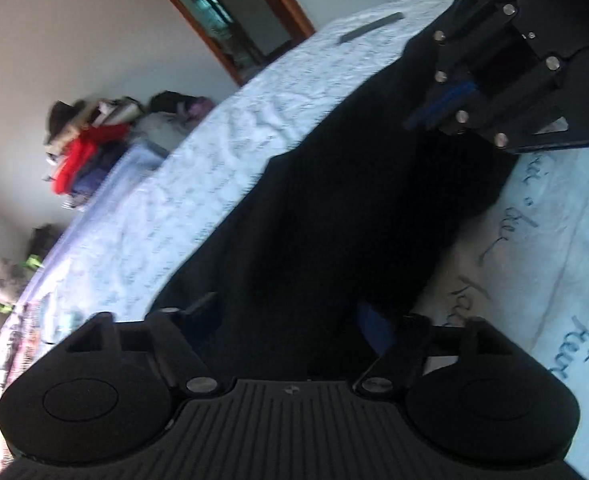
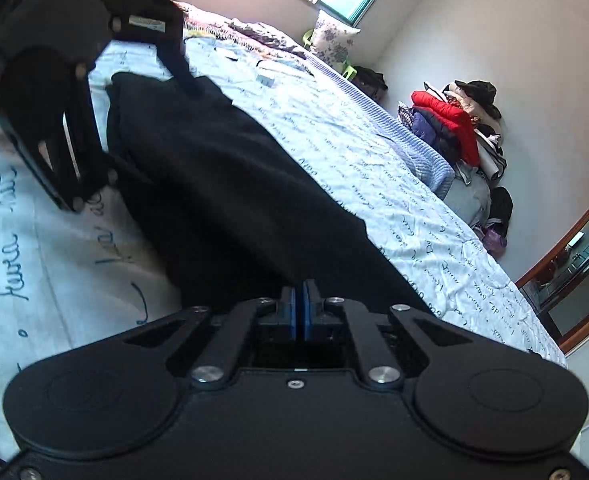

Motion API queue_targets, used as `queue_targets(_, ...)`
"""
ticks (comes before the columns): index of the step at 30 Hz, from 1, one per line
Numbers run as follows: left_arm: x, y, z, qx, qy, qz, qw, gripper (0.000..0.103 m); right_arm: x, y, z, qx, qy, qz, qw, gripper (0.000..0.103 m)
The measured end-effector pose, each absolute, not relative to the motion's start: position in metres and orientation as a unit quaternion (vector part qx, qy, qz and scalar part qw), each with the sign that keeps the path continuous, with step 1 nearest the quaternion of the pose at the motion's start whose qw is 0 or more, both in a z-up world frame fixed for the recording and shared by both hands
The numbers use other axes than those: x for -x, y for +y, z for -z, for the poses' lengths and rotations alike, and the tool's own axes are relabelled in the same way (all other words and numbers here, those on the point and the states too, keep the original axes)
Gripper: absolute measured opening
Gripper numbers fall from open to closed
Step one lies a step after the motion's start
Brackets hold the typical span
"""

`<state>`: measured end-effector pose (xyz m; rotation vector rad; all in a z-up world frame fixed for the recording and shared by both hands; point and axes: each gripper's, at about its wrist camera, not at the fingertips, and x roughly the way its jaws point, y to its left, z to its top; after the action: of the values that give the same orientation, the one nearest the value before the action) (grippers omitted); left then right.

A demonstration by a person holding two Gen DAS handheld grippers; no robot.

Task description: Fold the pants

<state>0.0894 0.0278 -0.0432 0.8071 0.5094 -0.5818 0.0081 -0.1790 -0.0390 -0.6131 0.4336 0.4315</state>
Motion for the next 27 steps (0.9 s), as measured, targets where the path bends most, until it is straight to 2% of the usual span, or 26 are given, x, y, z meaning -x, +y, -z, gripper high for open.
queue_targets(1, -0.093, 0.028, 0.044, -0.375, 0.250, 0.287, 0.845, 0.058, -0.009, -0.180, 0.039, 0.292, 0.210, -0.209, 0.909, 0.003)
queue_targets(3, -0.098, 0.027, 0.047, -0.373, 0.258, 0.301, 0.839, 0.048, -0.010, -0.181, 0.037, 0.281, 0.212, -0.208, 0.912, 0.003)
queue_targets(5, -0.099, 0.025, 0.049, -0.374, 0.260, 0.307, 0.836, 0.027, -0.010, -0.180, 0.038, 0.286, 0.213, -0.208, 0.911, 0.003)
queue_targets(7, -0.101, 0.028, 0.049, -0.361, 0.274, 0.324, 0.830, 0.014, -0.011, -0.179, 0.040, 0.293, 0.217, -0.209, 0.908, 0.003)
queue_targets(9, -0.097, 0.032, 0.049, -0.363, 0.278, 0.339, 0.822, 0.010, -0.008, -0.179, 0.044, 0.300, 0.227, -0.214, 0.902, 0.003)
queue_targets(21, -0.096, 0.047, 0.056, -0.373, 0.301, 0.358, 0.801, 0.011, 0.020, -0.166, 0.053, 0.323, 0.249, -0.245, 0.880, 0.004)
queue_targets(22, -0.096, 0.046, 0.057, -0.376, 0.304, 0.356, 0.800, 0.024, 0.022, -0.165, 0.054, 0.325, 0.252, -0.247, 0.877, 0.004)
queue_targets(24, -0.093, 0.046, 0.053, -0.369, 0.310, 0.351, 0.803, 0.033, 0.020, -0.164, 0.061, 0.326, 0.264, -0.249, 0.873, 0.004)
queue_targets(25, -0.094, 0.046, 0.051, -0.363, 0.313, 0.346, 0.807, 0.045, 0.020, -0.165, 0.064, 0.326, 0.257, -0.243, 0.877, 0.004)
queue_targets(27, -0.096, 0.045, 0.040, -0.332, 0.313, 0.346, 0.820, 0.052, 0.025, -0.171, 0.061, 0.316, 0.249, -0.246, 0.882, 0.005)
